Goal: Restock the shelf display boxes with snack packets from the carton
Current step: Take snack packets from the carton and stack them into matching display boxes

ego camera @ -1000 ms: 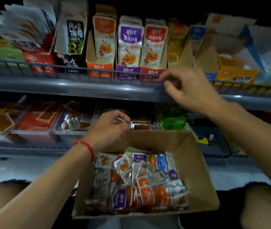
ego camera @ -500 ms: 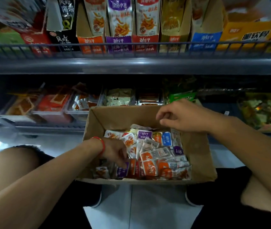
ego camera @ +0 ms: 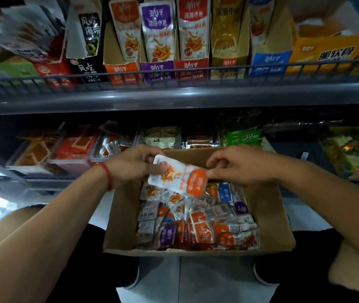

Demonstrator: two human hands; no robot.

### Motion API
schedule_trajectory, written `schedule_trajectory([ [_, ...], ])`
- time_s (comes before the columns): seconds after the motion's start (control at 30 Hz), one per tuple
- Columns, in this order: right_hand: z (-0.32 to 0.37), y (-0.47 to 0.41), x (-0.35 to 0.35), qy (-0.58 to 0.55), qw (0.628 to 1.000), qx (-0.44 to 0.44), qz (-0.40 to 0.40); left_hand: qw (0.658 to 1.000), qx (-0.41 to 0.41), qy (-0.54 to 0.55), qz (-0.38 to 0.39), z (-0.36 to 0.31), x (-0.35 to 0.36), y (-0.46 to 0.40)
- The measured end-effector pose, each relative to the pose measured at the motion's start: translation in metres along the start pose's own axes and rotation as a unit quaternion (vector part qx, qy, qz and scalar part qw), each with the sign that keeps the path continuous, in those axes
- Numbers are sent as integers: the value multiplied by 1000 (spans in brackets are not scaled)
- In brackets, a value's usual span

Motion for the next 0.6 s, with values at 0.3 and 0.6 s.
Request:
schedule_trajectory([
  [0.3,7,9,-50,-220,937,23,-271,960,88,264,-21,-29,-15,8],
  [0.6,66,7,-124,-37,892,-42,-449,919,223,283,-161,-60,-72,36],
])
Point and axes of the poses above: each hand's wrist, its own y-axis away from the middle knuckle, its own x-axis out of the palm, z = x × y, the point moved 8 cm from there along -y, towards the middle knuckle, and after that the axes turned 15 degrees about -x, right-handed, at the moved point
